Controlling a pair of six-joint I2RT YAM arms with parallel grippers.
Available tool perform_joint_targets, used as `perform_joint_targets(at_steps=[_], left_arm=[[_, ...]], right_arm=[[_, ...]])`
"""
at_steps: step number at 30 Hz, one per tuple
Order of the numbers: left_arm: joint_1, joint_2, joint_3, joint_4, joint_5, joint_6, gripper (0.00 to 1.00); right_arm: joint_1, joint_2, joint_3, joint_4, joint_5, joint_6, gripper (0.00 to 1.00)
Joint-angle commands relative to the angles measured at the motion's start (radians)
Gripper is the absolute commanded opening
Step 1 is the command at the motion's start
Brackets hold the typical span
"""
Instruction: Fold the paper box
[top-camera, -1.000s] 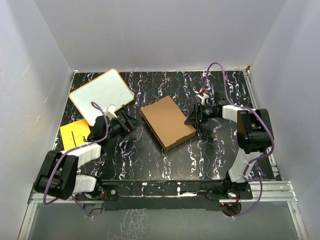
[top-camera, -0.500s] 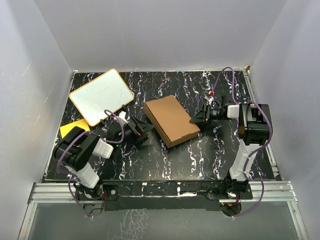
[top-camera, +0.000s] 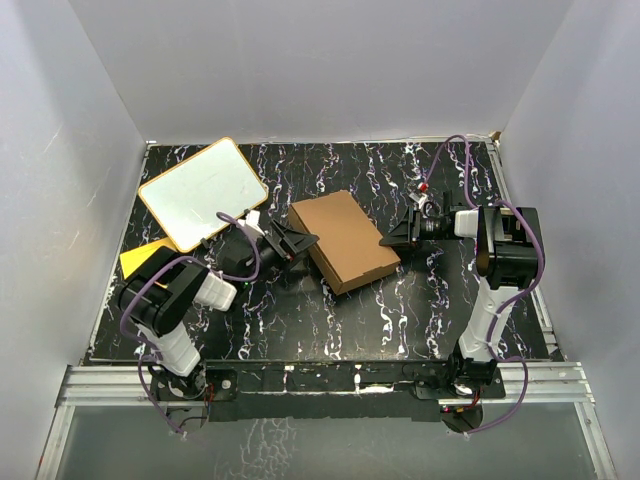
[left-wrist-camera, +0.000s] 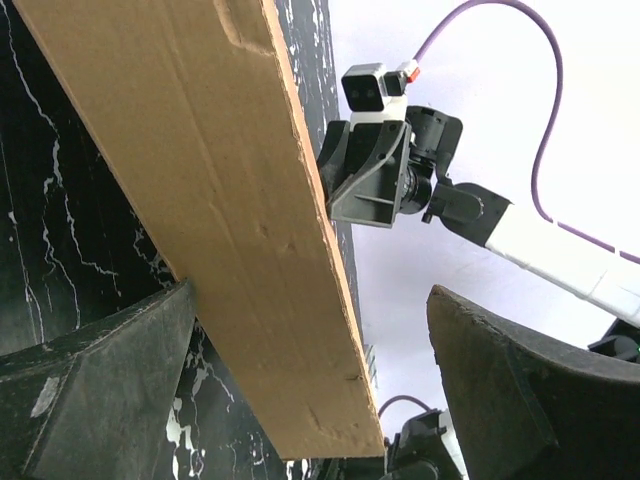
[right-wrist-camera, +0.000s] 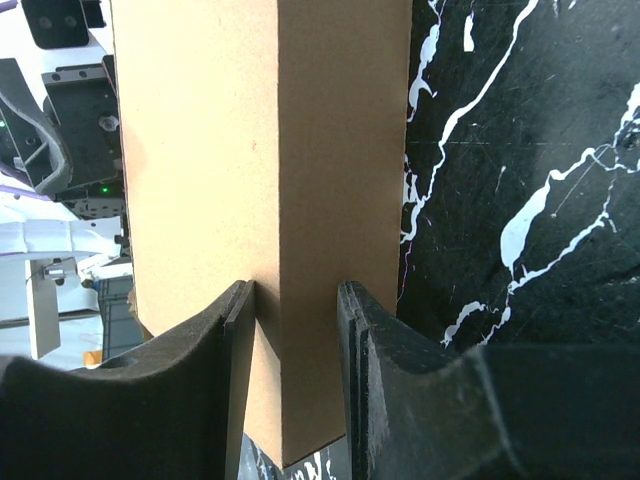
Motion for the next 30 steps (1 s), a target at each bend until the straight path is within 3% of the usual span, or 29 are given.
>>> perform_joint_targets(at_steps=[1,12,15,17,30], left_arm=[[-0.024,0.005,0.065,-0.08,-0.042,0.03,0.97],[-0.044,0.028,0.154,-0.245,-0.054,0.061,0.92],[-0.044,0.013,0.172,-0.312,-0.046,0.084,0.78],[-0.044,0.013,0.186,-0.349,-0.039,0.084,0.74],[-0.043,-0.069,0.147,-0.414,-0.019,0.14,0.86]], right_arm=[[-0.004,0.049,-0.018,-0.007,0.164,-0.05,0.26],[-0.004,0.049,-0.016,-0.013,0.175,-0.057,0.27],[-0.004,0.052,-0.015,-0.015,0.179,-0.058,0.27],[-0.004,0.053,-0.014,-0.019,0.185,-0.06,0.27],[-0.008,0.056,-0.009,-0.039,0.226,-0.076,0.27]])
